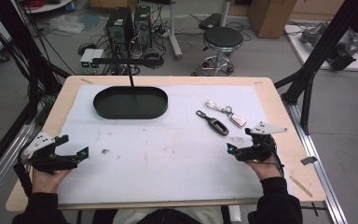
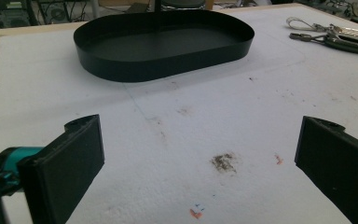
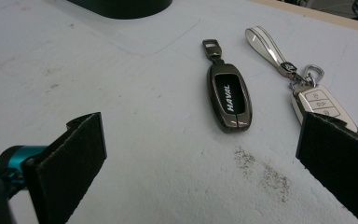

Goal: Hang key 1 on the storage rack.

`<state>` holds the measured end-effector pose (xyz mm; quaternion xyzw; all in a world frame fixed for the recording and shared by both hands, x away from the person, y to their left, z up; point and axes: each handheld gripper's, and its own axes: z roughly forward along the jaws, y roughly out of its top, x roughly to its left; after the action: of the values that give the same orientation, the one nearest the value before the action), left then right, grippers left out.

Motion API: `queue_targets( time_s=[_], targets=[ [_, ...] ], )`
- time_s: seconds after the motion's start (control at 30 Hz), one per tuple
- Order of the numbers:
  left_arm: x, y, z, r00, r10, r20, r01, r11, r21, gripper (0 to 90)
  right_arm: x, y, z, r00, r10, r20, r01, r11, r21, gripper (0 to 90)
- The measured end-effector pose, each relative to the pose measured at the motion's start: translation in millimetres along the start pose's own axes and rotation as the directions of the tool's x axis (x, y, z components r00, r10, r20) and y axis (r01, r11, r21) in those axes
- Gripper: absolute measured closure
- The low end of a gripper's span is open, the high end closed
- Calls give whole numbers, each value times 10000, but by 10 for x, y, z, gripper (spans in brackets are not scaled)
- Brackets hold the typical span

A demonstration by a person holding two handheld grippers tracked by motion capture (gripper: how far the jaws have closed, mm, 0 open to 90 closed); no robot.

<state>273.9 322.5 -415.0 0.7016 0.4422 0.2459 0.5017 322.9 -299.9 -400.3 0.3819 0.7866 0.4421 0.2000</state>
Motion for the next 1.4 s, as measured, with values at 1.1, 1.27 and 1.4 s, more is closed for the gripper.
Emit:
queue_targets(
  time_s=[1.1, 1.27, 1.4],
  targets=[
    [-35, -28, 54, 9999, 137, 68, -140, 9988, 479, 17, -77, 55, 147, 9997, 241, 64, -243, 9988, 431, 8],
    [-49, -35, 56, 9998, 171, 63, -174, 9985, 525, 17, -119, 255, 214, 10000, -42, 37, 39, 9977, 684, 8],
    [-51, -37, 61, 9998, 137, 129, -144, 9986, 503, 17, -155, 396, 278, 9998, -127, -132, 136, 9973, 726, 8]
  ],
)
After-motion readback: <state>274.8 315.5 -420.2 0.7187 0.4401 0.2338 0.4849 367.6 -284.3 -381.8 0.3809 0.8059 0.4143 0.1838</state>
